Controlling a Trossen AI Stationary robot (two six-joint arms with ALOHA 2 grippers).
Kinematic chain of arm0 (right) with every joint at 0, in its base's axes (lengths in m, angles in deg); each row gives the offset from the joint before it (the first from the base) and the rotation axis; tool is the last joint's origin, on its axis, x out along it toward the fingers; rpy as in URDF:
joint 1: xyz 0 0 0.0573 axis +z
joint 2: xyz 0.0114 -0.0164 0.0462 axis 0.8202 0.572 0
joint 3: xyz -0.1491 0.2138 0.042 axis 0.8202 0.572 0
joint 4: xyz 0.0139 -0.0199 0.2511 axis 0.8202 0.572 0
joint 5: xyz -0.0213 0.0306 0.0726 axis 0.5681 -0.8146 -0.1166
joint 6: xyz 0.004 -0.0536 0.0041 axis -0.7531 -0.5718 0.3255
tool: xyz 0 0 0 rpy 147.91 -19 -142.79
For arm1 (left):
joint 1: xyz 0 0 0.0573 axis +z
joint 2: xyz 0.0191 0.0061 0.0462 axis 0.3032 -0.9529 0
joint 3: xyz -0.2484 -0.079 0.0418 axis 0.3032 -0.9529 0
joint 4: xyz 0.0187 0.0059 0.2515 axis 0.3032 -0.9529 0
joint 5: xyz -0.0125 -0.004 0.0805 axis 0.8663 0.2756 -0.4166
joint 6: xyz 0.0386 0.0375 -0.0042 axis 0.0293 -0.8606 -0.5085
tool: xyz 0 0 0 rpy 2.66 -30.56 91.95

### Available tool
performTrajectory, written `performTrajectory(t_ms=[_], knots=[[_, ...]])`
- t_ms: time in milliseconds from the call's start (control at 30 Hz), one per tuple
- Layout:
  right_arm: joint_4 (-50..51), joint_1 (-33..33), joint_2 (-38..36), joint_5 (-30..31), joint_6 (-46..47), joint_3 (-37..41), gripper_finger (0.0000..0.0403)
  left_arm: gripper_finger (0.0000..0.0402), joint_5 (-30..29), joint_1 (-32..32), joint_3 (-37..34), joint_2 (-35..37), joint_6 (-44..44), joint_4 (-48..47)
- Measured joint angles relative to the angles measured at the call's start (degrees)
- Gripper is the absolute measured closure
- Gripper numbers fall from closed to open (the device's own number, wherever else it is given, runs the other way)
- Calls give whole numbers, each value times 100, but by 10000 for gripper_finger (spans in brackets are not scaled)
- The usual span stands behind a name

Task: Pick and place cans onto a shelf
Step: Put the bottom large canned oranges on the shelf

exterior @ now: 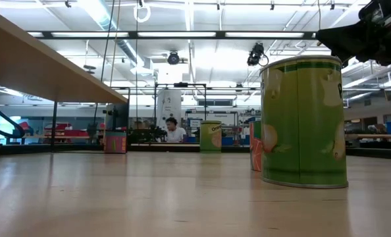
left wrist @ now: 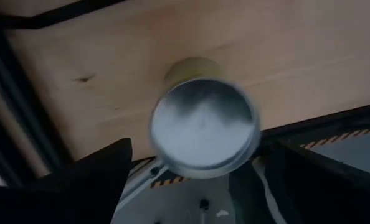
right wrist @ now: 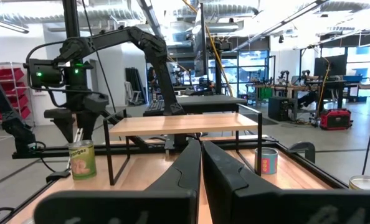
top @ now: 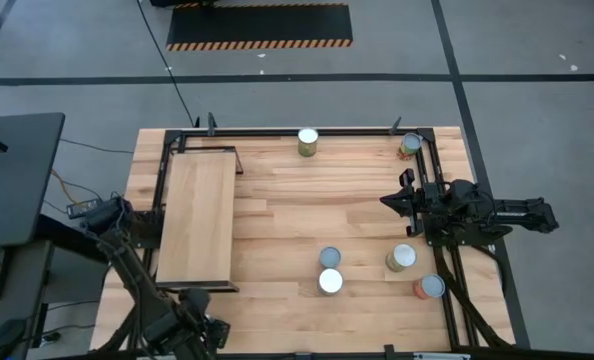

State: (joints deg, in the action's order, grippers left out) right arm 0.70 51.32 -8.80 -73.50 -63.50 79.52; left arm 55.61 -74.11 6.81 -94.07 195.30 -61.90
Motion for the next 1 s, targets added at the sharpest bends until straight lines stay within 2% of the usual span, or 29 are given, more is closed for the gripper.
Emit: performTrajectory(t_ms=[333, 567, 800, 1000], knots=[[0, 0, 0, 0, -1, -2, 380, 15, 68, 124, 0, 0, 29, 110], [0, 0, 0, 0, -1, 0, 380, 15, 316, 282, 0, 0, 8, 97], [0, -1, 0, 0, 0, -1, 380, 15, 317, 262, 0, 0, -137, 354], [0, 0, 0, 0, -1, 0, 380, 15, 18, 120, -2, 0, 100, 165]])
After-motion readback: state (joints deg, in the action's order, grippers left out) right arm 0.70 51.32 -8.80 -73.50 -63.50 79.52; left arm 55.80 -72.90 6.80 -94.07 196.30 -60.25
